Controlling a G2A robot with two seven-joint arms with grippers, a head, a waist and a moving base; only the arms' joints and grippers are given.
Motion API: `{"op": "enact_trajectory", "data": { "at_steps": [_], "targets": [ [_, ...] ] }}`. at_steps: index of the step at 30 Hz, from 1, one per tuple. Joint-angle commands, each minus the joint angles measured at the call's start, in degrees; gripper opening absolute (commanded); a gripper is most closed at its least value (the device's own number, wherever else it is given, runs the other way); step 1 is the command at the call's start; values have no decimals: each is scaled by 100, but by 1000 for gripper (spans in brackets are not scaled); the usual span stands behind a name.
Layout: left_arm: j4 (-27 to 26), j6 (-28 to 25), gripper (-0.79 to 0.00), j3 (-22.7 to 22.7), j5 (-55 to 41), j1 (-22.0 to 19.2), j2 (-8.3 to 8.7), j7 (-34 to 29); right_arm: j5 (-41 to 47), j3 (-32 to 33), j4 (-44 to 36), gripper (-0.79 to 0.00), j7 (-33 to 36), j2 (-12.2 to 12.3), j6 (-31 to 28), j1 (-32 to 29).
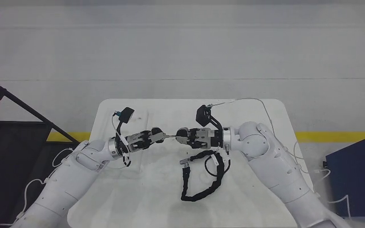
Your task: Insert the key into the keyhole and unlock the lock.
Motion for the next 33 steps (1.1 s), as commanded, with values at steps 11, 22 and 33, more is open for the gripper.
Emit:
{"op": "enact_trajectory", "data": {
  "at_steps": [11,22,33],
  "targets": [
    [0,0,-785,0,0,0,0,0,136,-51,-102,-785,37,12,126,104],
    [0,0,-785,0,0,0,0,0,229,-202,238,-785,-91,-51,278,376],
    [0,0,-785,0,0,0,0,0,593,-34,854,0,-109,18,-27,204]
  ]
}}
